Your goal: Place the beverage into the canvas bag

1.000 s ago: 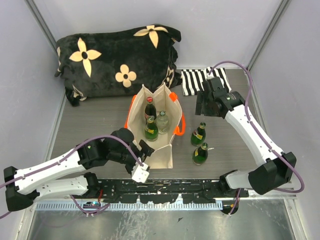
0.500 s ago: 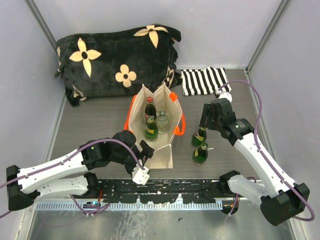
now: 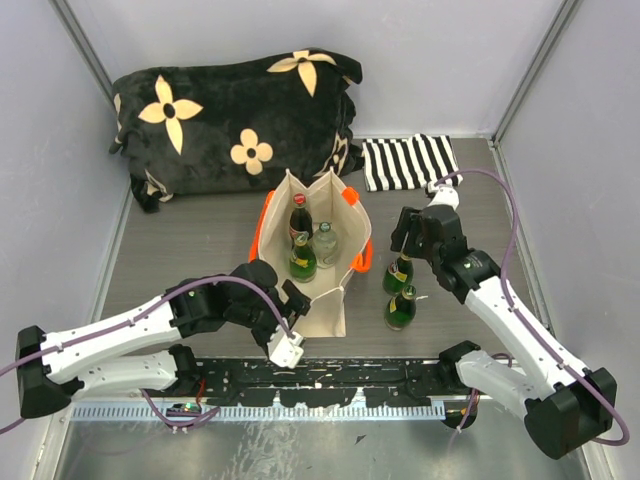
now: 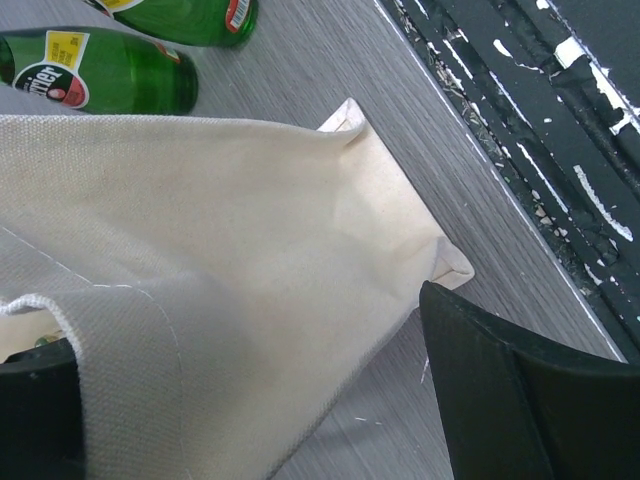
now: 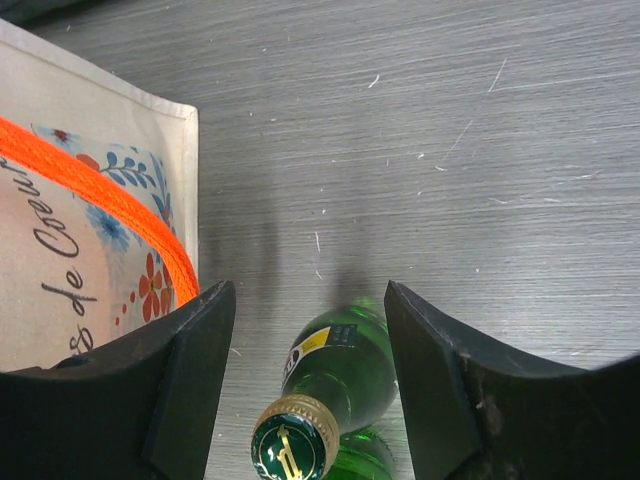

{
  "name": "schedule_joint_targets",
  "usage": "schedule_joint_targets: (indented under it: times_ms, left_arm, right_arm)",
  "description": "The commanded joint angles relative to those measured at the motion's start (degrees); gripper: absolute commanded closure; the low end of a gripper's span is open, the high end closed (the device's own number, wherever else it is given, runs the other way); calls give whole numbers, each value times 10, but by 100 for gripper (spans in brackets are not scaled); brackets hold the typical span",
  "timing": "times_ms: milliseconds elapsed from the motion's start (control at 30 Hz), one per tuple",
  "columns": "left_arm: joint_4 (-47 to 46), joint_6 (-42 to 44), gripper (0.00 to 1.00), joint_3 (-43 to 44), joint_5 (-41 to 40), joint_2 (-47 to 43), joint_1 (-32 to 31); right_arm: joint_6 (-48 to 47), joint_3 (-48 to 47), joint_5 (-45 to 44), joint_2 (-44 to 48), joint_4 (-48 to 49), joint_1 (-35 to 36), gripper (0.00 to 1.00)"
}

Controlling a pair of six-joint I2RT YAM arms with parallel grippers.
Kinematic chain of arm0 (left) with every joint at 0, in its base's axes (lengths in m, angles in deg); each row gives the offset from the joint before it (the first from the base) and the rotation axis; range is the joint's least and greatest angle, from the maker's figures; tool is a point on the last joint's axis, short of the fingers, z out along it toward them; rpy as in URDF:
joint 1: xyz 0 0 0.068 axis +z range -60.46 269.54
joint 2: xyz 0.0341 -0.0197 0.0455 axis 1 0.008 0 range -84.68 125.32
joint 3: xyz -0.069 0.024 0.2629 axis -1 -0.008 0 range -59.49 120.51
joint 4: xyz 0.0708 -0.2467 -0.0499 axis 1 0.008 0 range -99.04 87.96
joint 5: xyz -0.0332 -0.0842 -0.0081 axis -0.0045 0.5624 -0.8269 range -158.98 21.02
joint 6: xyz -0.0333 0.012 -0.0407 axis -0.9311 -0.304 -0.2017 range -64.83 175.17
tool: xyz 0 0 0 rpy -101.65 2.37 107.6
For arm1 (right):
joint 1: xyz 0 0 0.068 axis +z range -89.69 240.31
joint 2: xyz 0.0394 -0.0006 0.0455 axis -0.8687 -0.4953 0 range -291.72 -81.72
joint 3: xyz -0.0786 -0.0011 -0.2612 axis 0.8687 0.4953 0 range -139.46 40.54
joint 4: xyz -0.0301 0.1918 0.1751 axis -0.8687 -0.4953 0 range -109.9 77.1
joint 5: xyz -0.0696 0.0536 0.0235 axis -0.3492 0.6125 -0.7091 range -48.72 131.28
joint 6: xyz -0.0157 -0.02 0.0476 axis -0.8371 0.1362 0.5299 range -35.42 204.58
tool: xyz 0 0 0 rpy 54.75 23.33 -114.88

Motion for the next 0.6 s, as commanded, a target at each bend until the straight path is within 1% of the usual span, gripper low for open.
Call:
schedule_joint_targets:
  times_ms: [0, 233, 567]
  left_arm:
    - [10, 0, 8, 8, -4, 13, -4]
    - [15, -2, 7, 11, -5, 21, -4]
    - [20, -3, 7, 11, -10, 20, -3]
  right_arm:
    - [-5, 30, -2, 36, 67, 12, 33]
    - [-5, 49, -40, 53, 64, 49, 33]
    - [5, 97, -102, 53, 80, 105, 34]
